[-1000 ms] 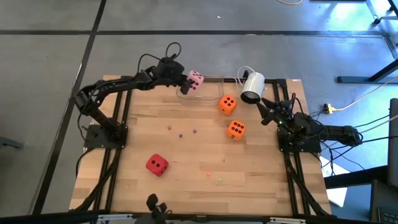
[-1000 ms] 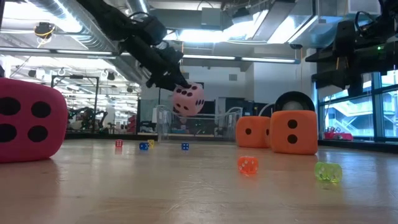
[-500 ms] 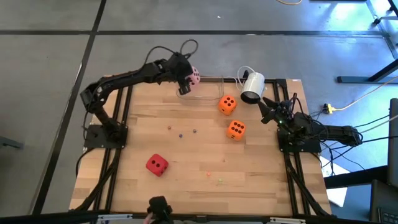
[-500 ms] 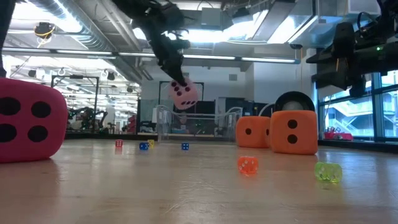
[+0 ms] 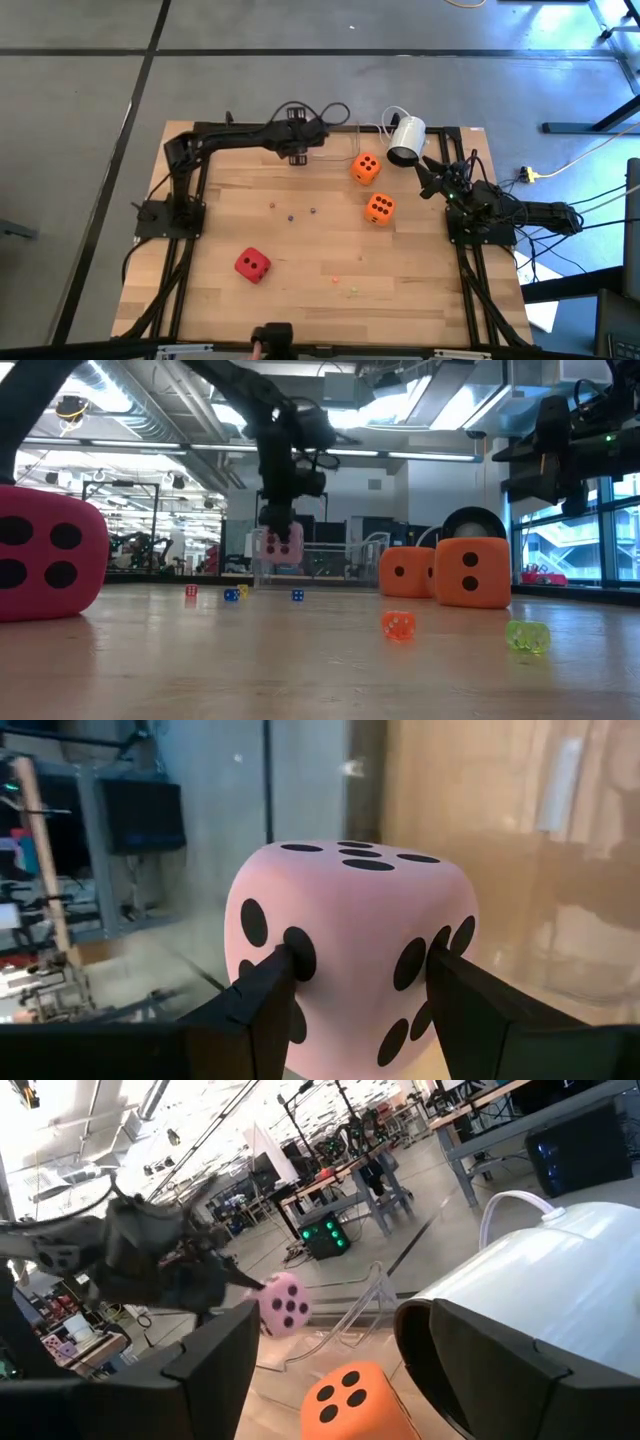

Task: Pick & Place Dice
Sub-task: Put the large pink dice into the transparent bin

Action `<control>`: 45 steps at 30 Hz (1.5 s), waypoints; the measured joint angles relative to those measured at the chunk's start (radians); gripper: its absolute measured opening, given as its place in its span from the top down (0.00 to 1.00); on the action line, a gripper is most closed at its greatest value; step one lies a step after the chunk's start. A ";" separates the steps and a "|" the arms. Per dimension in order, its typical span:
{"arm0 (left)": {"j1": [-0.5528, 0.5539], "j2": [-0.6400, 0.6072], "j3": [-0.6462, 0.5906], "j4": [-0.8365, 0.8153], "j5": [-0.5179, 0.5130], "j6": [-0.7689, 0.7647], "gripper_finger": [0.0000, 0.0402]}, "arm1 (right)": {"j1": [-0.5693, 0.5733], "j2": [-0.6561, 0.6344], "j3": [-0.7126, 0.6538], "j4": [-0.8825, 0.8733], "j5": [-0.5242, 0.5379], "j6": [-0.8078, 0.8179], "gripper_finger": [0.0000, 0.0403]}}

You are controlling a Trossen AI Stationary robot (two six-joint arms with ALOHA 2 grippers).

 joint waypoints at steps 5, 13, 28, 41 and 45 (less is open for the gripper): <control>-0.005 0.048 0.000 0.016 -0.030 -0.017 0.54 | 0.000 0.000 0.000 0.000 -0.005 0.000 0.27; -0.004 0.049 0.000 0.014 -0.023 -0.026 0.54 | 0.000 0.000 0.000 -0.001 -0.008 0.001 0.27; -0.006 0.047 0.000 0.010 0.019 0.015 0.54 | 0.000 0.000 0.000 -0.001 -0.012 0.003 0.27; -0.004 0.047 0.000 -0.049 0.022 -0.009 0.54 | 0.000 0.000 0.000 0.000 -0.032 0.031 0.27; -0.004 0.047 0.000 -0.047 0.018 -0.047 0.50 | 0.000 0.000 0.000 0.000 -0.039 0.033 0.27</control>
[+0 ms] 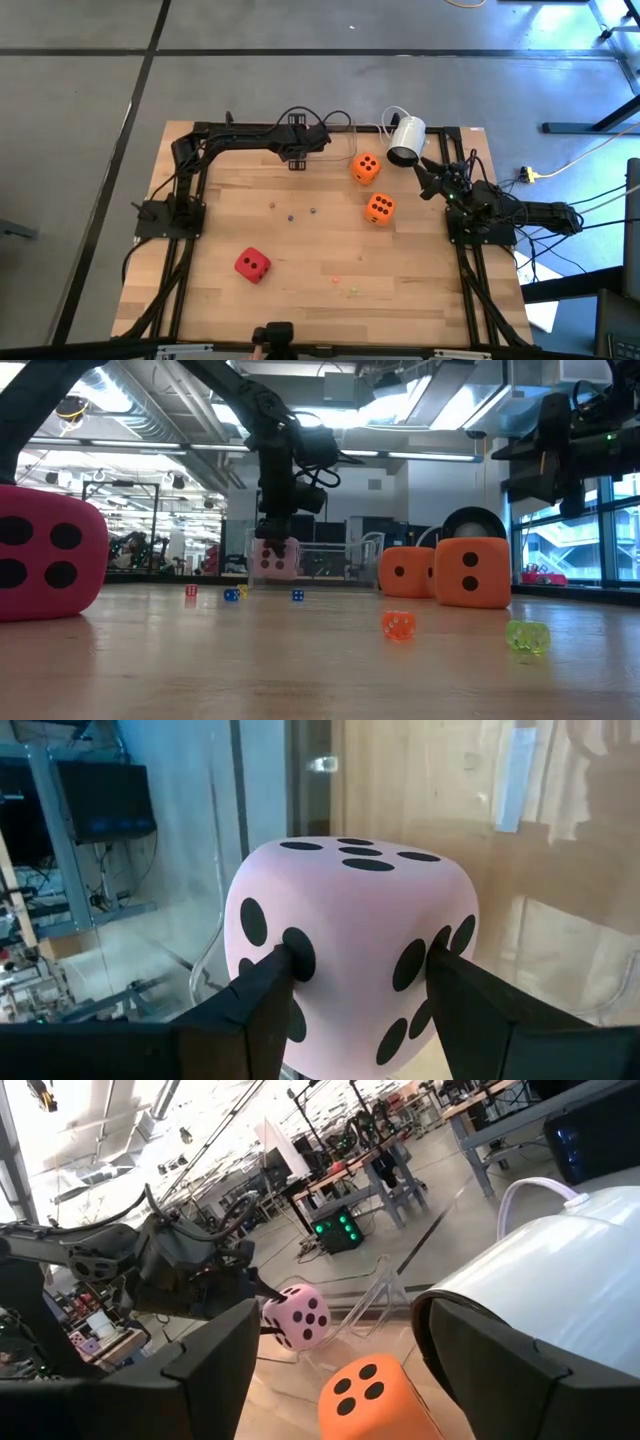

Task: Pick & Place Dice
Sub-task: Put the large pink dice into the transparent bin, then put the large orange dice into the transparent bin

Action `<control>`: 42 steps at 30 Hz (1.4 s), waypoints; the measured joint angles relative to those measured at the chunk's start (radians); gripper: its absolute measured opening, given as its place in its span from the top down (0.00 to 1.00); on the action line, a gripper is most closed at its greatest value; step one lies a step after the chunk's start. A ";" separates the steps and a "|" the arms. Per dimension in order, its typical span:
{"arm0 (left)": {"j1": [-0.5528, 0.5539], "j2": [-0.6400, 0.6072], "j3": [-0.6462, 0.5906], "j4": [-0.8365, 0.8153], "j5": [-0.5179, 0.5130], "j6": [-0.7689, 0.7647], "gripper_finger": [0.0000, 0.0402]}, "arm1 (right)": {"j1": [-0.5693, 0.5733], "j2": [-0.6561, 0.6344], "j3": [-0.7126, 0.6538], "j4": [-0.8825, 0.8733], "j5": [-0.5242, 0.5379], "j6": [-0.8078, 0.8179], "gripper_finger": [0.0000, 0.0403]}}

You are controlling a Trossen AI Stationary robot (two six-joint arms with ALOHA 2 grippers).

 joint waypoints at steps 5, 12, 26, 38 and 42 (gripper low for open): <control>0.000 0.000 0.000 0.000 -0.025 -0.015 0.41 | 0.000 0.000 0.000 0.000 0.000 0.000 0.27; 0.000 -0.004 0.000 0.001 -0.013 -0.014 0.35 | 0.000 0.000 0.000 0.053 0.000 -0.004 0.27; -0.008 -0.131 0.084 0.008 0.095 -0.223 0.33 | 0.000 0.065 0.255 -0.202 -0.170 -0.213 0.28; -0.012 -0.339 0.083 0.195 0.286 -0.537 0.33 | 0.000 0.668 0.637 -0.600 -0.535 -0.083 0.35; -0.028 -0.359 0.082 0.236 0.379 -0.573 0.33 | -0.016 0.859 0.707 -0.605 -0.550 -0.081 0.35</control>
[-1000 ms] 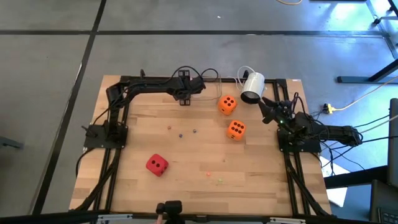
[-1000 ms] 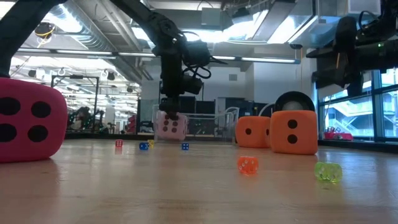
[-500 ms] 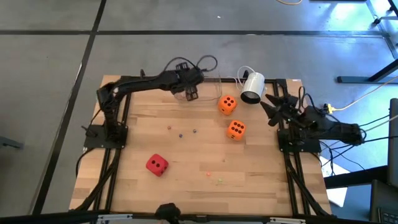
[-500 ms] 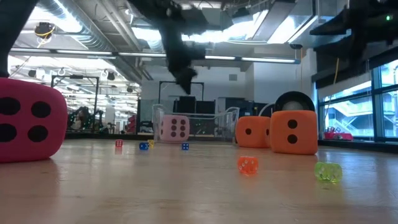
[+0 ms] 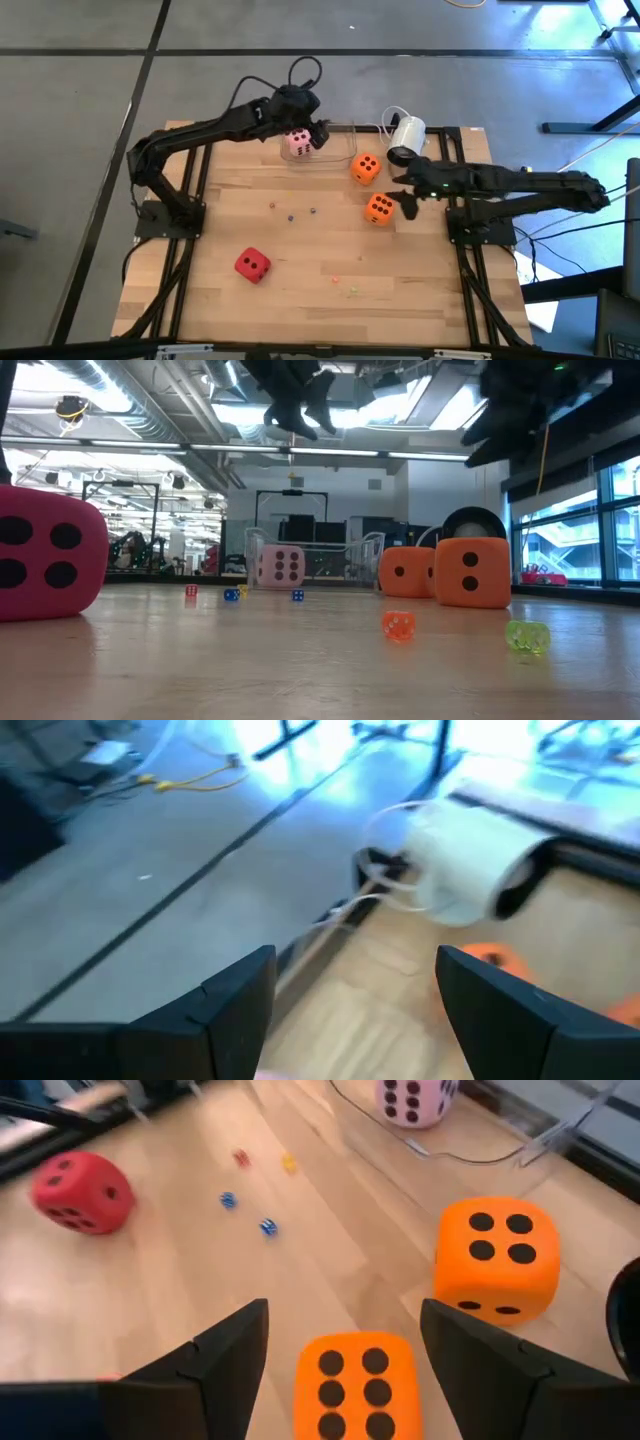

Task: Pick & Place Dice
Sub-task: Put the large orange dice into the transparent bin

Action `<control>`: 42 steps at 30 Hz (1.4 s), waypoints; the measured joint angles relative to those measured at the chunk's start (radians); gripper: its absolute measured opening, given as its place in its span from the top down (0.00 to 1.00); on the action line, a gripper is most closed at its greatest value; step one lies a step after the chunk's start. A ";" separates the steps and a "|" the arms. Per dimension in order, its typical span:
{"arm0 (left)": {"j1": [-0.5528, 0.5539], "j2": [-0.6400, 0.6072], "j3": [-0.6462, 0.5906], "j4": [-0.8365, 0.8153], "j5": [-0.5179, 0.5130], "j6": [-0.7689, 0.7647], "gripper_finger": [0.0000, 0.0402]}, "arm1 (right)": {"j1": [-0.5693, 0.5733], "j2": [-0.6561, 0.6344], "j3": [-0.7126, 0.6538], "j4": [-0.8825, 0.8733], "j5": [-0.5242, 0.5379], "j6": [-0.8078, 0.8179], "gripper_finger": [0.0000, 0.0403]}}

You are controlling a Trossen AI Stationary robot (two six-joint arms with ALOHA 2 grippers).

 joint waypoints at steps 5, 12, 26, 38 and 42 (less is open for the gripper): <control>-0.028 -0.017 -0.001 0.013 0.017 -0.027 0.33 | -0.063 0.126 0.075 -0.003 -0.158 -0.009 0.35; -0.059 -0.103 -0.148 0.178 -0.078 -0.077 0.33 | -0.135 0.164 0.094 -0.007 -0.284 -0.095 0.35; -0.062 -0.573 -0.819 0.600 0.011 -0.232 0.33 | -0.213 0.162 0.094 -0.008 -0.344 -0.087 0.35; -0.063 -0.874 -0.950 0.606 -0.012 -0.212 0.33 | -0.269 0.162 0.094 -0.008 -0.362 -0.015 0.18; -0.063 -0.890 -0.950 0.605 -0.013 -0.212 0.33 | -0.274 0.162 0.094 -0.008 -0.325 -0.014 0.08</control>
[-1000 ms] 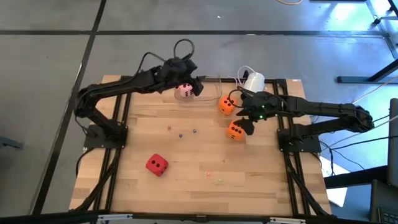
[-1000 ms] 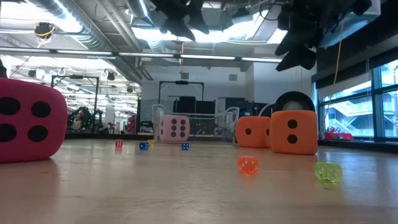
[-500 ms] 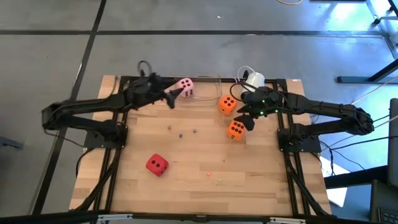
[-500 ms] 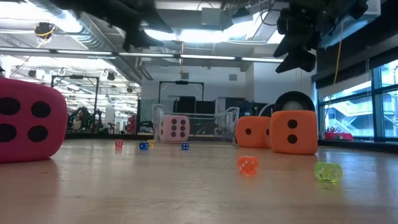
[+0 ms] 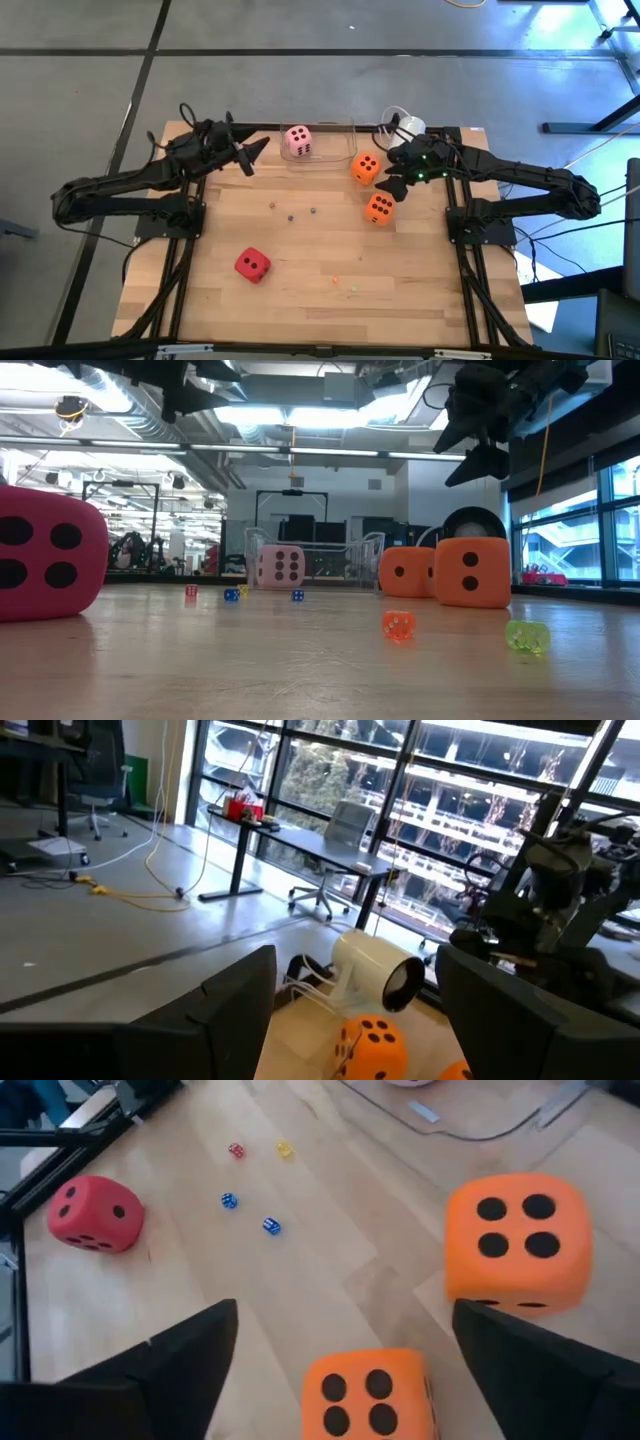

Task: Pick & Place Dice
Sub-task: Put the large orange dice into the transparent bin

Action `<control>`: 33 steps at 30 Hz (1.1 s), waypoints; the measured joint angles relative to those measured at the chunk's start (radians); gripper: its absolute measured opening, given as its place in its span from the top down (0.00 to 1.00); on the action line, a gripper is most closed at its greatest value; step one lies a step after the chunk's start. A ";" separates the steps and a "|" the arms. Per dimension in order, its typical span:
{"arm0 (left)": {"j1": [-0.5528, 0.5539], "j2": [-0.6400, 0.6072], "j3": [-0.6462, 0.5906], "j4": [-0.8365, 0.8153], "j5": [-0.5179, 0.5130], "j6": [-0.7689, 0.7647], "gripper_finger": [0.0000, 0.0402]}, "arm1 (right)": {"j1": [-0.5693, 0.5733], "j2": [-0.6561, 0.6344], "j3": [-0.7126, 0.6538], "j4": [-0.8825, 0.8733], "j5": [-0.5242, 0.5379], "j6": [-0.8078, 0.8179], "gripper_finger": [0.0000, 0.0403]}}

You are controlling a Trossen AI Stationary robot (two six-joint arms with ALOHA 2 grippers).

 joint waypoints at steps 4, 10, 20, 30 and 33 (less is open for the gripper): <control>0.000 0.008 0.000 -0.001 0.000 0.002 0.33 | 0.000 0.017 0.000 -0.001 -0.018 0.039 0.02; 0.000 0.022 0.000 -0.001 0.001 0.044 0.33 | -0.003 0.101 0.000 -0.092 -0.093 0.126 0.03; 0.000 0.022 0.000 -0.001 0.002 0.071 0.33 | -0.006 0.272 0.000 -0.130 -0.135 0.108 0.10; 0.000 0.022 0.000 -0.003 0.003 0.073 0.33 | -0.026 0.398 0.003 -0.129 -0.192 0.036 0.18; 0.000 0.022 0.000 -0.006 0.003 0.073 0.33 | -0.027 0.431 0.008 -0.133 -0.202 -0.002 0.28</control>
